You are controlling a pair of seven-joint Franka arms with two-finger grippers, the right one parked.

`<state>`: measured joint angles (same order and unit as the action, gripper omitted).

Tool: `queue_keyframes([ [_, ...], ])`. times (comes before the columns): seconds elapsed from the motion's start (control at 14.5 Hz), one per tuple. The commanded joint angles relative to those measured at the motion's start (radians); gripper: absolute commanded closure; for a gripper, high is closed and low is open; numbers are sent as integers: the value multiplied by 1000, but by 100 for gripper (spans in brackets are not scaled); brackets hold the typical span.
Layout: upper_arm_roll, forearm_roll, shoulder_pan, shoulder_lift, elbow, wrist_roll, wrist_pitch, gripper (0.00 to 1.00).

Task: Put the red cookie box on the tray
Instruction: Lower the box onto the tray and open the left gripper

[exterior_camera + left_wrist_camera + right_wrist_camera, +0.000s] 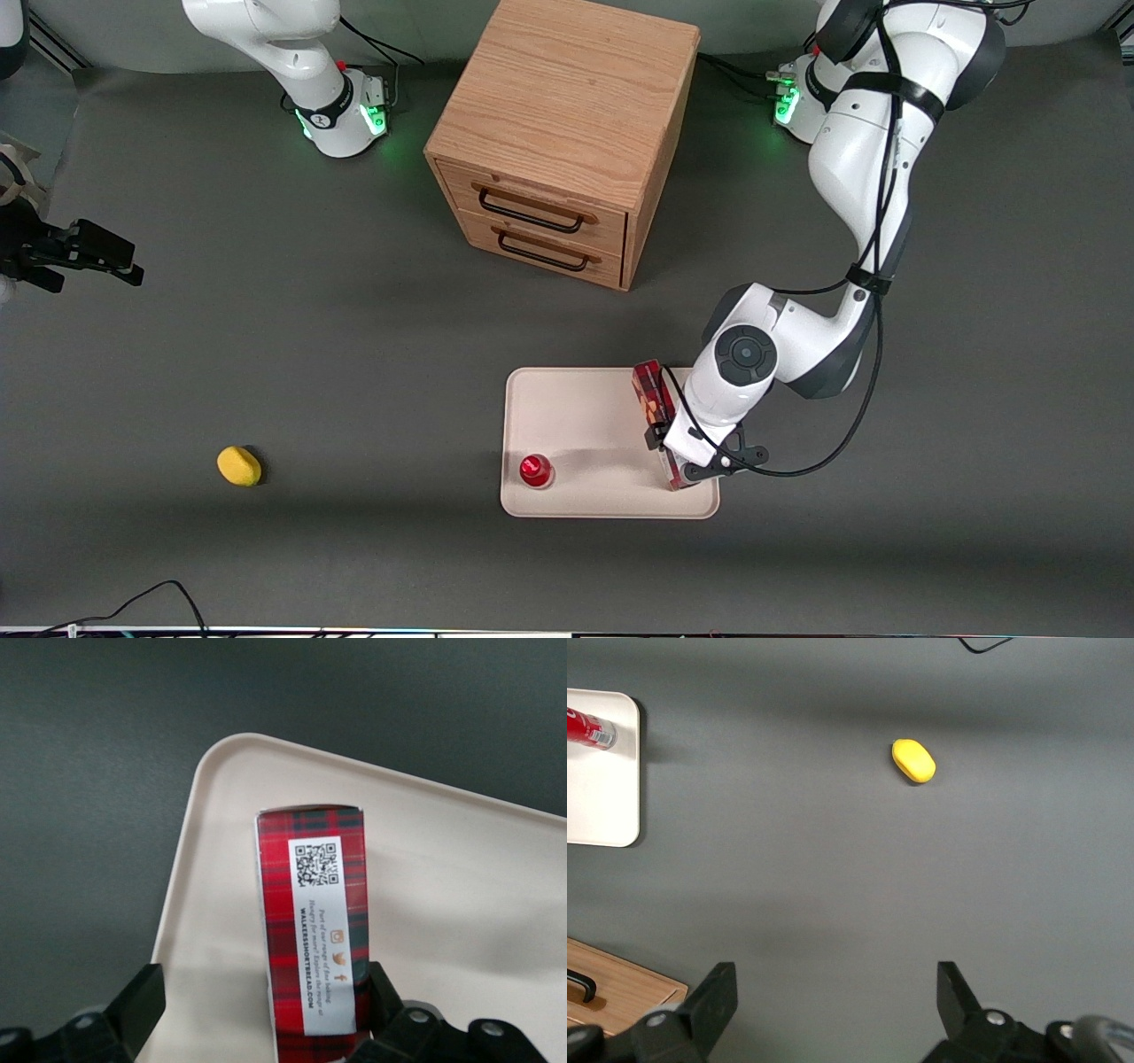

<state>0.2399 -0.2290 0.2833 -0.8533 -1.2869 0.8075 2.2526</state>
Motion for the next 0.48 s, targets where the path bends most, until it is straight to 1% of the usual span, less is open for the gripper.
queue_keyframes([
  [0.0, 2, -1, 4, 20, 79, -31, -172, 0],
  [0.07, 9, 2, 2, 40, 93, -33, -259, 0],
  [0.14, 19, 25, 0, 66, 109, -34, -345, 0],
  [0.34, 22, 123, 0, 160, 175, -53, -610, 0],
  [0.41, 18, 152, -1, 202, 176, -82, -674, 0],
])
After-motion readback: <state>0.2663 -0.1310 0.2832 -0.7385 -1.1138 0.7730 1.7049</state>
